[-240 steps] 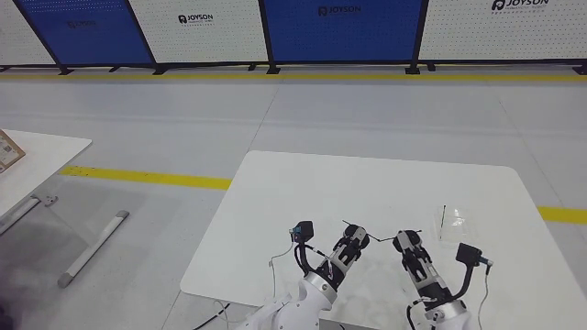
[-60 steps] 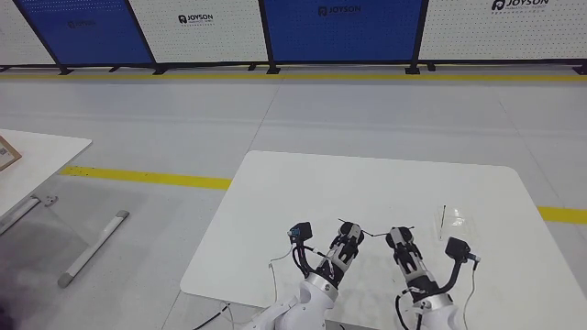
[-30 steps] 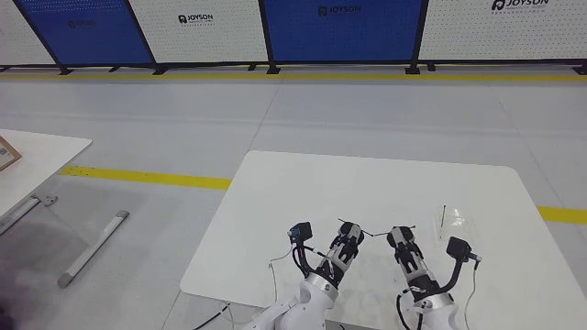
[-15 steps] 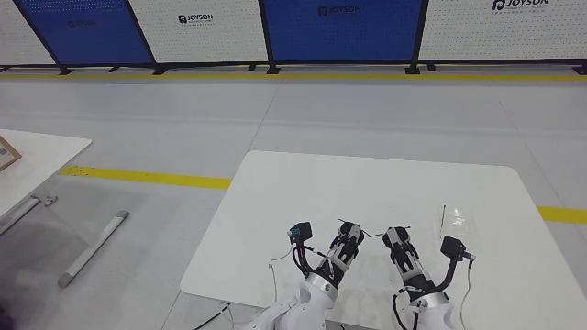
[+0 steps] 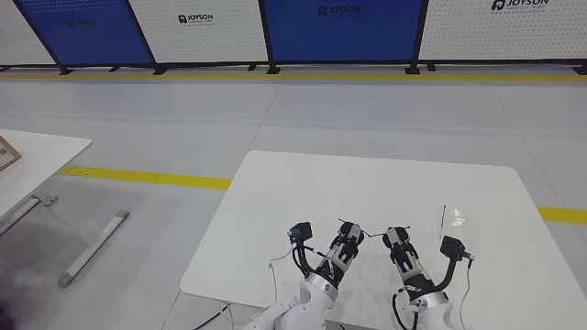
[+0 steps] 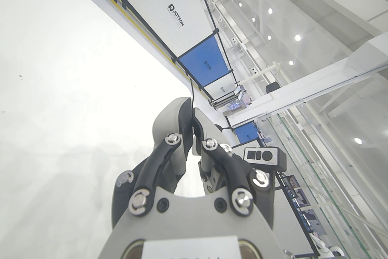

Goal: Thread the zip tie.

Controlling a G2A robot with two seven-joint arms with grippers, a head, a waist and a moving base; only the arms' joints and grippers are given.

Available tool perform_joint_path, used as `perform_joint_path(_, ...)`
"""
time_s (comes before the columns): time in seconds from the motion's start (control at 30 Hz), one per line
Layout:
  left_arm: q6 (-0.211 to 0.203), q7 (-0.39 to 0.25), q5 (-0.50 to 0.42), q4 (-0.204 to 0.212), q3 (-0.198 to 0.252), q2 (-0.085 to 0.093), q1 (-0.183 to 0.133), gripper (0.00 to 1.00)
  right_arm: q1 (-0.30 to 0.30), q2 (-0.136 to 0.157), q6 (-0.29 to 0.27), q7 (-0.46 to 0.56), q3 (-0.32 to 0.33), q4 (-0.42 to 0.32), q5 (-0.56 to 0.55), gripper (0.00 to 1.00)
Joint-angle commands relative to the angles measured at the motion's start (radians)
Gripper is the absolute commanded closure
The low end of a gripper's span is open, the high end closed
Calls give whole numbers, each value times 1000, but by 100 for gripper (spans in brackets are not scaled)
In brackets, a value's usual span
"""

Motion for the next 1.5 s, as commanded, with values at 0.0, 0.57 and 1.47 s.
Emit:
perform_joint_path(0.0,-11,-5,-26,0,-3,-3,3,100,0,0,1,-1,1,0,5,100)
perform_joint_path(0.57,-96,-77,-270,-33,-52,-16,27,100,3,-8,-78,-9,-6,7,68,100)
perform_joint_path(1.47,-86,-93,-260,-37,-71,-26,39,82,-11,-12,-51,-7,13,-3,71,100)
